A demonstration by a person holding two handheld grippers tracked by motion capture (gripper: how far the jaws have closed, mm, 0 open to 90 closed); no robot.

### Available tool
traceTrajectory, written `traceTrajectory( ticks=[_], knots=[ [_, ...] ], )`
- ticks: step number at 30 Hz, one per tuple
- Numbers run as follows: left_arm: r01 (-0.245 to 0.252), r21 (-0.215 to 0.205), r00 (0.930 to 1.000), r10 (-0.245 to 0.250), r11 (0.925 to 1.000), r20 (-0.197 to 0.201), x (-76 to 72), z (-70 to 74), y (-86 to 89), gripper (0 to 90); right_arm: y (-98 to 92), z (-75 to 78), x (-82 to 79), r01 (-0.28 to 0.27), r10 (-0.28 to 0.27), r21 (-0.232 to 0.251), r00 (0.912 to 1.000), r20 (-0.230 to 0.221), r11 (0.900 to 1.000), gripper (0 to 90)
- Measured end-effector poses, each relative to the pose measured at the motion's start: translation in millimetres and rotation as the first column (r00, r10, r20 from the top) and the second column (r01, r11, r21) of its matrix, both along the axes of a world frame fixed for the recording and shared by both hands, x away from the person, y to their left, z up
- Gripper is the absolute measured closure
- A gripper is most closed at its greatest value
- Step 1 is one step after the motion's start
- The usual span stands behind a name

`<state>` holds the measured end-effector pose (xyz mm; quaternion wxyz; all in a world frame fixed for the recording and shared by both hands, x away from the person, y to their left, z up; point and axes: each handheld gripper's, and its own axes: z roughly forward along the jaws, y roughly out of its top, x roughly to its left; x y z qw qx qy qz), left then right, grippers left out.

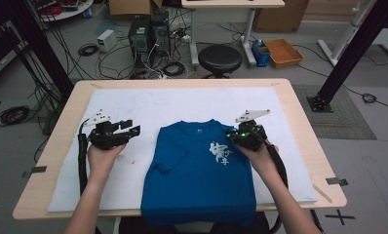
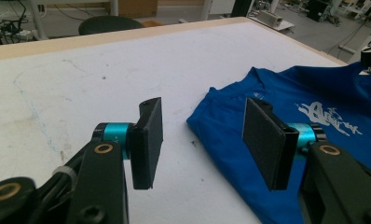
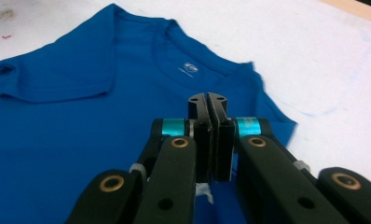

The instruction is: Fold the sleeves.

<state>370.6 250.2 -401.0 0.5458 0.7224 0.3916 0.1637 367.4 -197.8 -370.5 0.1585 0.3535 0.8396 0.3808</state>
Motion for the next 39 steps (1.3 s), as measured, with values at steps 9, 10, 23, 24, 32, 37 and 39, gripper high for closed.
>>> traceTrajectory(
  ticks=[9, 10, 23, 24, 32, 37, 39],
  knots=[
    [0.005, 0.006, 0.9999, -0.005, 1.0, -0.009, 0.2, -2.4, -3.5, 47.4, 5.8, -3.0, -4.6, -0.036, 0.035, 0.029, 0.9989, 0.031, 0.999, 76.3],
    [0.003, 0.005, 0.9999, -0.003, 1.0, -0.01, 0.2, -2.6, -3.5, 47.3, 5.8, -3.0, -4.6, -0.036, 0.035, 0.029, 0.9989, 0.031, 0.999, 76.3],
    [0.018, 0.018, 0.9996, -0.017, 0.9997, -0.023, 1.7, -5.4, -12.0, 46.7, -70.5, -38.5, -24.3, 0.124, -0.115, 0.115, 0.9903, -0.078, 0.986, 68.6],
    [0.018, 0.018, 0.9996, -0.017, 0.9997, -0.023, 1.7, -5.4, -12.0, 46.6, -70.5, -38.5, -24.3, 0.124, -0.115, 0.115, 0.9903, -0.078, 0.986, 68.6],
    [0.019, 0.024, 0.9994, -0.018, 0.9995, -0.029, 1.9, -7.1, -14.4, 46.1, -55.2, -49.0, -25.3, 0.024, -0.02, 0.044, 0.9957, -0.091, 0.999, 89.0],
    [0.024, 0.024, 0.9993, -0.024, 0.9994, -0.03, 1.9, -7.3, -14.9, 46.1, -51.5, -43.7, -32.9, -0.062, 0.065, 0.049, 0.9962, -0.059, 0.997, 89.0],
    [0.024, 0.025, 0.9993, -0.024, 0.9994, -0.03, 1.8, -7.3, -14.9, 46.1, -48.3, -44.1, -36.4, -0.146, 0.148, 0.04, 0.9866, -0.068, 0.988, 88.9]
  ],
)
